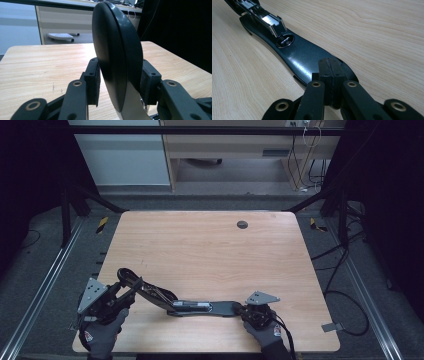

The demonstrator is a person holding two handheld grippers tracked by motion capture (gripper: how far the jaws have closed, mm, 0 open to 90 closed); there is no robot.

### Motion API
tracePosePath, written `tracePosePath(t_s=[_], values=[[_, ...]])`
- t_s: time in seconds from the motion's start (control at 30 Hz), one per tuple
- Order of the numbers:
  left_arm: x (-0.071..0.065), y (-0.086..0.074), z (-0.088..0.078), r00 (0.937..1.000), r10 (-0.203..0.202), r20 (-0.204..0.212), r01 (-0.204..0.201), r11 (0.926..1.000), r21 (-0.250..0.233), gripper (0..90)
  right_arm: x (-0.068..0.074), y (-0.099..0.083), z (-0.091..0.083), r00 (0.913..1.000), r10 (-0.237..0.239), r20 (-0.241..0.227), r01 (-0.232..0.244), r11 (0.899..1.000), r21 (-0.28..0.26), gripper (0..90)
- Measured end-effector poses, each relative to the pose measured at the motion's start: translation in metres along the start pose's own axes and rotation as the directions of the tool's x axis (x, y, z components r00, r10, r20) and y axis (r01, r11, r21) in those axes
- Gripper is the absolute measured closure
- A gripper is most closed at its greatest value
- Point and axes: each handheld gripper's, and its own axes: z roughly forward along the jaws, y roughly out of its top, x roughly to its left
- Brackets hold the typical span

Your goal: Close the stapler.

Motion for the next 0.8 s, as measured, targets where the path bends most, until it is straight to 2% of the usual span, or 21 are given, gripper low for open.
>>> tracePosePath(t_s=[0.8], values=[[-0.018, 0.007, 0.008, 0.9992, 0.039, 0.01, -0.039, 0.9991, -0.016, 59.1, 0.0, 0.0, 0.0, 1.0, 0.004, -0.001, -0.004, 1.0, -0.002, 90.0]])
